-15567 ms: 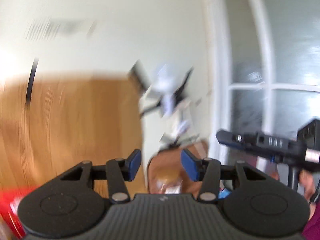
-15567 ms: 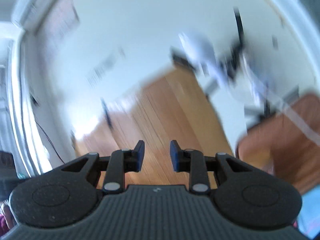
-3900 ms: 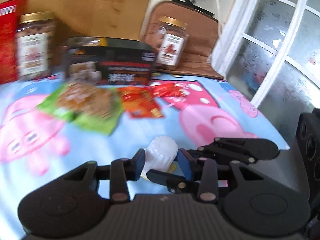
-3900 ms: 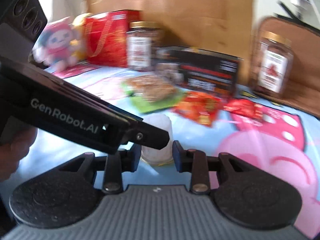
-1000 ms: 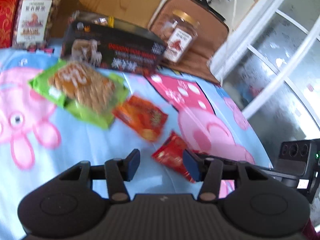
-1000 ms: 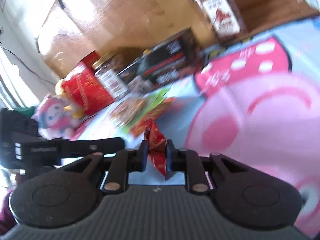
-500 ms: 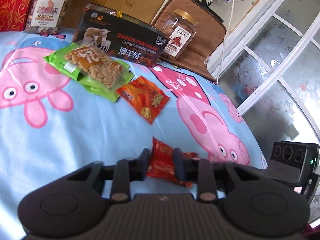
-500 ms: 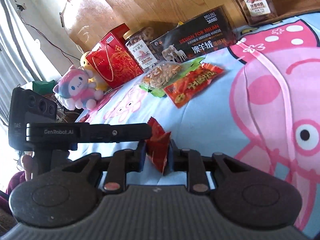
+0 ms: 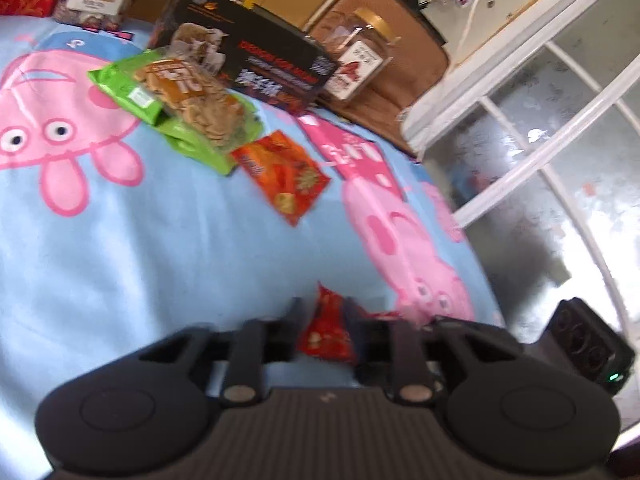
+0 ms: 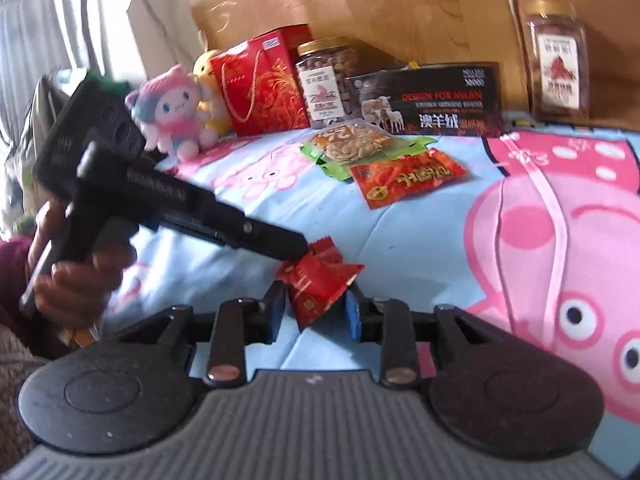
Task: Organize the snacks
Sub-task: 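Carry the red candy packet into the black tin box and open the right tool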
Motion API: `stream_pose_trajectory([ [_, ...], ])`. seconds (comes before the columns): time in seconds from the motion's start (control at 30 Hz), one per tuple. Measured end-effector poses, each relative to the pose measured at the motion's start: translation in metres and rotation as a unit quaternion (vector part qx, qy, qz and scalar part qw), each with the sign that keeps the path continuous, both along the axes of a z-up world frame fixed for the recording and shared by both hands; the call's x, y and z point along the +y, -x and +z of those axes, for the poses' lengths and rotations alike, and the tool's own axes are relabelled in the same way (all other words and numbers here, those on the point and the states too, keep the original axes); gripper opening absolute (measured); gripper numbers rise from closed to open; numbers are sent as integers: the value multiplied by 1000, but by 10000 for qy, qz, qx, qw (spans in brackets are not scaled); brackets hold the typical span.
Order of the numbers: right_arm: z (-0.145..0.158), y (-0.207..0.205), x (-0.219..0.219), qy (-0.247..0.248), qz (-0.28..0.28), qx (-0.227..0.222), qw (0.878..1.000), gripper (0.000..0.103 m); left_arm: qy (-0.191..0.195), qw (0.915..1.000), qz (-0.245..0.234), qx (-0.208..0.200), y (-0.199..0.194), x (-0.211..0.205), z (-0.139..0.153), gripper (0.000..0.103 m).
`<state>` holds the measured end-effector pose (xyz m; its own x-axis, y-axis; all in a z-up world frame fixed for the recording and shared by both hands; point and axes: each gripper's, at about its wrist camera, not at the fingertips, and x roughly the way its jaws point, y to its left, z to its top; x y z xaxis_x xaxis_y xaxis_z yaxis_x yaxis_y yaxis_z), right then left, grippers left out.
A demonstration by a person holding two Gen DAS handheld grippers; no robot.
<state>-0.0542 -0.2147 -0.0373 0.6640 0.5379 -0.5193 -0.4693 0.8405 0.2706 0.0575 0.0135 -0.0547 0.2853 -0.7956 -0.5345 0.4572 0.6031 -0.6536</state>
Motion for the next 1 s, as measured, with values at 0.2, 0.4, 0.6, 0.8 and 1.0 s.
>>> stream_pose_trajectory([
  [0.2, -2, 10, -3, 489, -260, -278, 9981, 68, 210, 9994, -245, 80, 2, -11, -1, 65],
  [0.4, -4, 13, 1, 707, -303, -434, 9961, 62, 222, 9985, -433, 250, 4, -20, -7, 38],
  [0.6, -2, 10, 1, 783, -320, -517, 9951, 34, 240, 9981, -531, 188, 10, -24, -7, 21],
  [0.8, 11, -2, 7, 744, -431, -823, 9929, 33, 175, 9984, -440, -300, 3, -22, 20, 21],
  [1.0, 28, -42, 20, 1046, -480, -1366, 9839, 33, -52, 9955, -213, -920, -28, -23, 54, 21],
])
